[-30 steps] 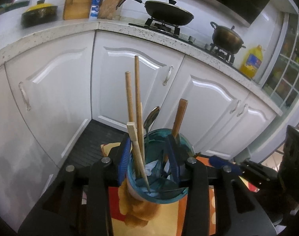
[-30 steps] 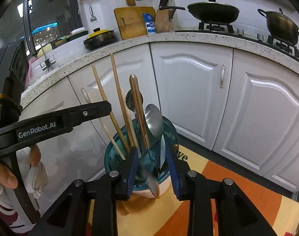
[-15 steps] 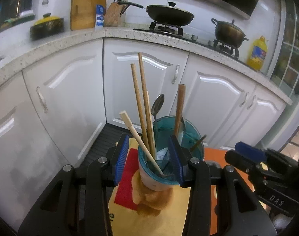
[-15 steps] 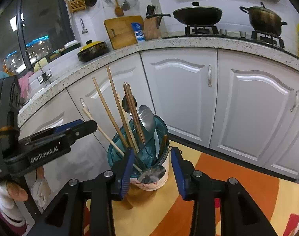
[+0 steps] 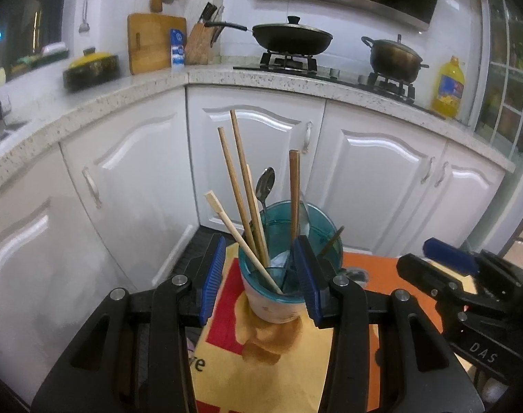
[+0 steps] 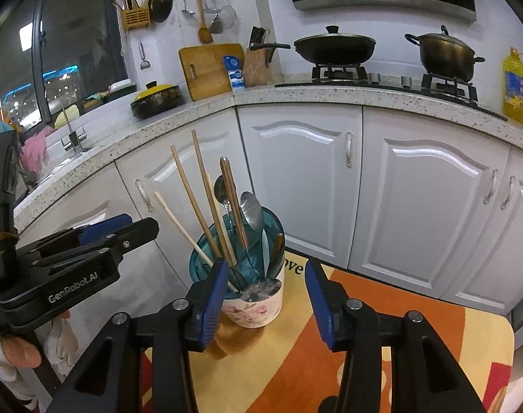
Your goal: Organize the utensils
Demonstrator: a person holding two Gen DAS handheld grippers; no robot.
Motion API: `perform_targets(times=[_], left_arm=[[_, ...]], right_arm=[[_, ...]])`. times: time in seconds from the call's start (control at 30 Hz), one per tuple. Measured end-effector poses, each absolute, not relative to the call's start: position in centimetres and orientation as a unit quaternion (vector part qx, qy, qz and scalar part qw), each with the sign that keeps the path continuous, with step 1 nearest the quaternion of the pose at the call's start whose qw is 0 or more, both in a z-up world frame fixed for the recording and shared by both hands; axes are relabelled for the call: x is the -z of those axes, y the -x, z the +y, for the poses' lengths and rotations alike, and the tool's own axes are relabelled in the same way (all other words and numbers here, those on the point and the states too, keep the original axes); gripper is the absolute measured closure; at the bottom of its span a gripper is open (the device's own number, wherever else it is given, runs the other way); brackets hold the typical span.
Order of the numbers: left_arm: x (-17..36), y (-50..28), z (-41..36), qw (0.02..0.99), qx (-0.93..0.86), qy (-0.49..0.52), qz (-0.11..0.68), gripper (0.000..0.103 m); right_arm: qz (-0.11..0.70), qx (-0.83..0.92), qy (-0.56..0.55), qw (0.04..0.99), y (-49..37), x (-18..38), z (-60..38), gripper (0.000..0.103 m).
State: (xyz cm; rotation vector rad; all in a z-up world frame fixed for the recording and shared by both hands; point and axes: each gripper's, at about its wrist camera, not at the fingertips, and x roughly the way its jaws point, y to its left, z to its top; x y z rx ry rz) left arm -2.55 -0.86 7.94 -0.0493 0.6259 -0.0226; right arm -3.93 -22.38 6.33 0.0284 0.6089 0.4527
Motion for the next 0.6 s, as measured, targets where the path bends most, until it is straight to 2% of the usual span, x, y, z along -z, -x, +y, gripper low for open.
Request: perform_targets(times=[0.13, 0.6], left_arm=[[-8.01, 3.16, -1.51, 0.952, -0.004, 0.005, 0.305, 0.062], [-7.70, 3.64, -1.50, 0.951, -0.011, 0.008, 0.308, 0.063]], right_arm=[[0.290, -0.214, -0.020, 0.933, 4.34, -6.56, -22.74, 0.049], [0.287, -0.204, -0.006, 0.936, 4.81, -6.24, -22.29, 0.041]])
